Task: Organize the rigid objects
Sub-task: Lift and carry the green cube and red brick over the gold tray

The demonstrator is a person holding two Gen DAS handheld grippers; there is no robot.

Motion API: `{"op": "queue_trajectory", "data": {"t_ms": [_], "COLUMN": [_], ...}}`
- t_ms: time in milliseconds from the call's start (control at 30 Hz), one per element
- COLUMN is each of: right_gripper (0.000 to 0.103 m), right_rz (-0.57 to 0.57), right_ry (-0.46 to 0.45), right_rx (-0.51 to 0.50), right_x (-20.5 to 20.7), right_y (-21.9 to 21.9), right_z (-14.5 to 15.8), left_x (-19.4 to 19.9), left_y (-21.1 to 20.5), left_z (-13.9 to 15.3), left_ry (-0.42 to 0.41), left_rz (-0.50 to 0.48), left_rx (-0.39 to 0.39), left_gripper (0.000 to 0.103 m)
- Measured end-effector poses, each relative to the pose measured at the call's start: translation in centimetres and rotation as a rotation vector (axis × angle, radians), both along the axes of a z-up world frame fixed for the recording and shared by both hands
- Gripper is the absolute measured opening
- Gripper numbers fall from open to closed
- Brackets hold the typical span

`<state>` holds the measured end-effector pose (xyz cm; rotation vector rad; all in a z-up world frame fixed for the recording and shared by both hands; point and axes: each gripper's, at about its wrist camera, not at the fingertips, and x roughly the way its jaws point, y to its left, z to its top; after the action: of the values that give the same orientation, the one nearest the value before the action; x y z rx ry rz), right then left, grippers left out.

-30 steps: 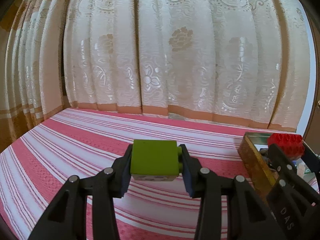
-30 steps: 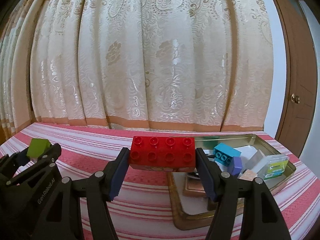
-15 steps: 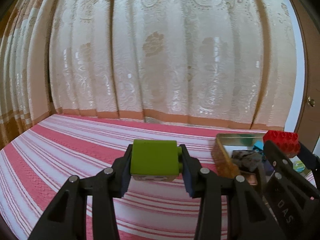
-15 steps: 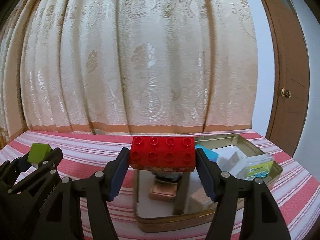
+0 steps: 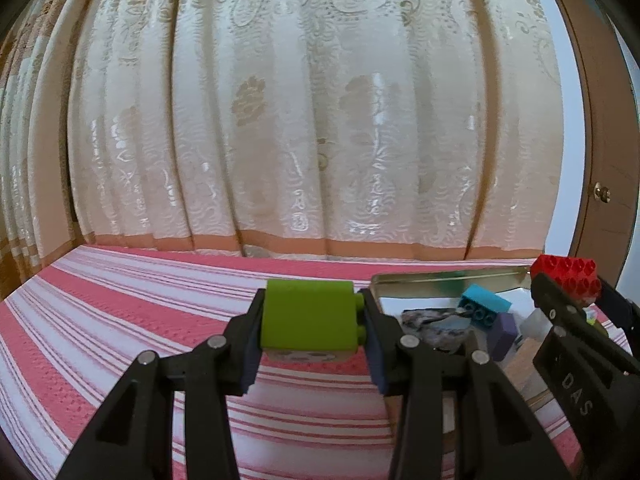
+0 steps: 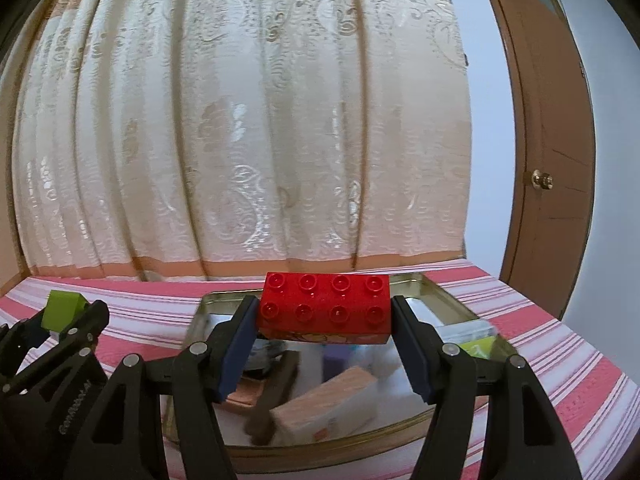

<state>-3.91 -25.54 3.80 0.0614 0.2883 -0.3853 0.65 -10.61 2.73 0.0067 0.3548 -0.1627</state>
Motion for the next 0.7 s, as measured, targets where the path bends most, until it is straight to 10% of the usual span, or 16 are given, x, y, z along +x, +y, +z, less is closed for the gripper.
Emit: {"op": "queue_trajectory", "data": {"t_ms": [700], "right_gripper": [0.068], "right_rz": [-0.110], "right_ry": [0.026], "right_rx": [-0.060], "right_x": [0.3], "right_y": [-6.7], "right_z": [-0.3], "left_x": [0.5], "left_y": [-6.8], "left_z": [-0.3], "left_ry": [0.012], "left_rz": [-0.100], "left_rx": [0.028], "left_gripper": [0.043]}}
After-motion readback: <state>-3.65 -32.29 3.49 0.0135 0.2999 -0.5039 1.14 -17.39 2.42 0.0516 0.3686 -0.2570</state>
